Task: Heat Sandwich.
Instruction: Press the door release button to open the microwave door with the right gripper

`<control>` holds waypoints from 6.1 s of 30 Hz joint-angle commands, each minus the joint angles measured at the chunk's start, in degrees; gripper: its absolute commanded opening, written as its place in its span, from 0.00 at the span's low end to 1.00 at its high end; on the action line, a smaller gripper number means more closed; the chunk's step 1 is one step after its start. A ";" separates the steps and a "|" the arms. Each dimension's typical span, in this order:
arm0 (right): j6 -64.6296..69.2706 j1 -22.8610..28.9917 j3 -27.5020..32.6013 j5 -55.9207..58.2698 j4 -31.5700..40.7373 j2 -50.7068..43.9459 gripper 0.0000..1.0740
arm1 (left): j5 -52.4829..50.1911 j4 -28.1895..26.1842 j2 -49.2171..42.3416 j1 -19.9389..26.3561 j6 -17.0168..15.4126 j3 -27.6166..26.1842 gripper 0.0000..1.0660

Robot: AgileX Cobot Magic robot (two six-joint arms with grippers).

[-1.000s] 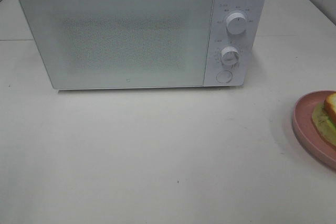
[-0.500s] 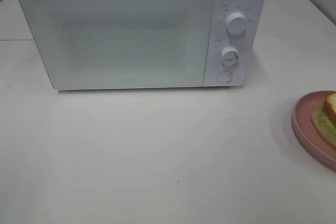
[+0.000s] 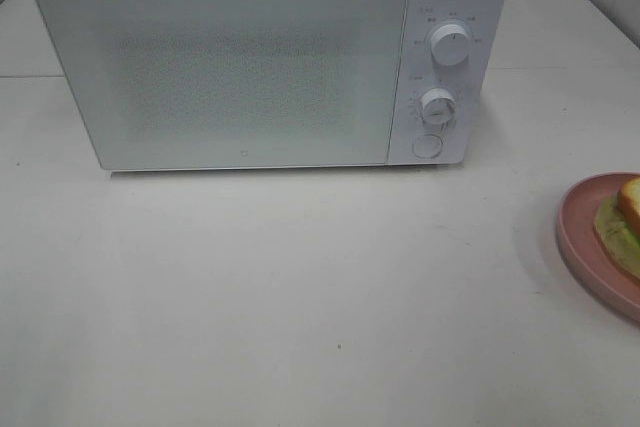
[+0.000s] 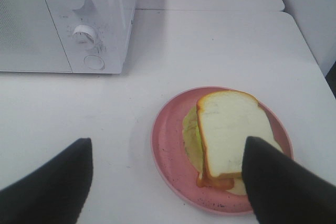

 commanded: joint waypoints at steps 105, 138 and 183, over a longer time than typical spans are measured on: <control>-14.09 39.25 15.41 -123.36 43.72 81.36 0.70 | -0.69 0.06 -0.92 0.11 0.00 0.06 0.94; 72.25 39.25 15.41 -112.30 43.72 81.36 0.61 | -0.69 0.06 -0.92 0.11 0.00 0.06 0.94; 81.65 32.83 2.58 -107.14 31.40 94.31 0.00 | -0.69 0.06 -0.92 0.11 0.00 0.06 0.94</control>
